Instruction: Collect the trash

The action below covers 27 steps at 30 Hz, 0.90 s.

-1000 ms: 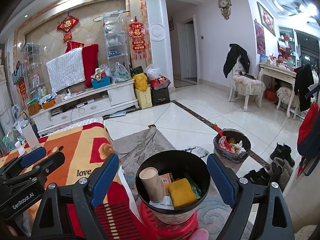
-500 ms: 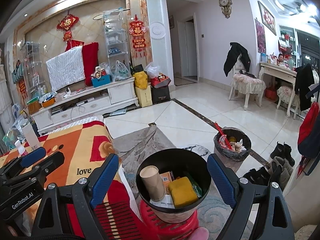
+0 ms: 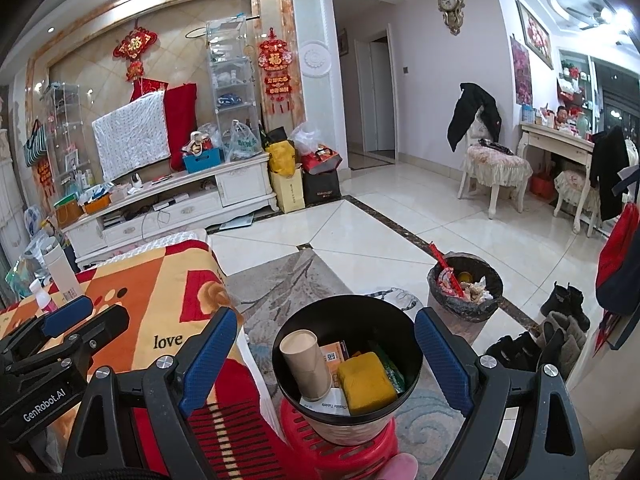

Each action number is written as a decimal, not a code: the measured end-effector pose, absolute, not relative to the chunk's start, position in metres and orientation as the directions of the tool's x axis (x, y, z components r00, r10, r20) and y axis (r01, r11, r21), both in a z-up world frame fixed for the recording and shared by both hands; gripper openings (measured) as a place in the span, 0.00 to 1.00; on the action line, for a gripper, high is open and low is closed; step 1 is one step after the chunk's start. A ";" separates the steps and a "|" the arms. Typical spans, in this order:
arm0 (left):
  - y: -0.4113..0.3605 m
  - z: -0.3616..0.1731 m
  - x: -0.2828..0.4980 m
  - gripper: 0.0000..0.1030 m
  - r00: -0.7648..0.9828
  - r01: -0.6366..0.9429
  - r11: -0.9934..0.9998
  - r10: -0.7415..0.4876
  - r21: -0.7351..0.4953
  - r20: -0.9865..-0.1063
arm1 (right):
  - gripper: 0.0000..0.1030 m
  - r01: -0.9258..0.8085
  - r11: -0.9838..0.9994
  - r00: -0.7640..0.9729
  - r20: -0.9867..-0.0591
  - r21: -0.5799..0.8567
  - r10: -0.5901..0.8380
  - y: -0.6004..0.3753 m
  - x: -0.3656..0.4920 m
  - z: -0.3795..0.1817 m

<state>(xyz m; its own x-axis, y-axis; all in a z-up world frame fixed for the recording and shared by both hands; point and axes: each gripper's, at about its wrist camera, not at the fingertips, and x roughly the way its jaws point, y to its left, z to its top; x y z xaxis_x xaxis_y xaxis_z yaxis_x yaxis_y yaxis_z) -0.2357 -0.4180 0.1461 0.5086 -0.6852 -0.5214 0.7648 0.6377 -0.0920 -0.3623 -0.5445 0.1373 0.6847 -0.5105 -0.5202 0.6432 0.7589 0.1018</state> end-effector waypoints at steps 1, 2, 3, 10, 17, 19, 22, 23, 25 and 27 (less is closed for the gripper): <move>-0.418 0.146 -0.236 0.63 0.508 0.765 0.638 -0.685 -0.093 -0.522 | 0.86 0.643 0.759 0.684 -0.520 0.102 -0.511 -0.544 -0.362 0.137; -0.418 0.146 -0.236 0.63 0.507 0.765 0.637 -0.686 -0.094 -0.523 | 0.86 0.643 0.759 0.685 -0.520 0.102 -0.510 -0.545 -0.362 0.137; -0.418 0.145 -0.236 0.63 0.505 0.765 0.636 -0.686 -0.095 -0.523 | 0.86 0.643 0.759 0.685 -0.521 0.102 -0.509 -0.544 -0.362 0.137; -0.419 0.145 -0.238 0.63 0.504 0.766 0.635 -0.689 -0.098 -0.521 | 0.87 0.643 0.759 0.684 -0.523 0.102 -0.509 -0.544 -0.362 0.136; -0.419 0.143 -0.240 0.63 0.499 0.768 0.633 -0.687 -0.098 -0.528 | 0.87 0.644 0.758 0.684 -0.522 0.103 -0.509 -0.545 -0.363 0.137; -0.420 0.142 -0.238 0.63 0.497 0.767 0.633 -0.688 -0.102 -0.530 | 0.87 0.643 0.759 0.684 -0.523 0.102 -0.509 -0.546 -0.362 0.137; -0.420 0.141 -0.237 0.63 0.495 0.766 0.633 -0.688 -0.107 -0.531 | 0.87 0.643 0.759 0.683 -0.524 0.102 -0.508 -0.545 -0.362 0.137; -0.420 0.141 -0.237 0.63 0.494 0.767 0.633 -0.688 -0.108 -0.531 | 0.87 0.643 0.759 0.683 -0.524 0.102 -0.508 -0.546 -0.362 0.137; -0.420 0.141 -0.237 0.63 0.495 0.767 0.633 -0.688 -0.105 -0.531 | 0.87 0.644 0.758 0.681 -0.528 0.102 -0.508 -0.546 -0.365 0.136; -0.420 0.141 -0.236 0.63 0.495 0.767 0.633 -0.688 -0.105 -0.531 | 0.87 0.646 0.757 0.679 -0.531 0.104 -0.507 -0.546 -0.366 0.134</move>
<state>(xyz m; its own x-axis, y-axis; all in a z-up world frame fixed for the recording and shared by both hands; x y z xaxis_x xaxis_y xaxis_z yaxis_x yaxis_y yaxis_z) -0.2361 -0.4199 0.1414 0.4948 -0.6876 -0.5314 0.7669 0.6331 -0.1051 -0.3663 -0.5462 0.1343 0.6792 -0.5069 -0.5308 0.6457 0.7566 0.1036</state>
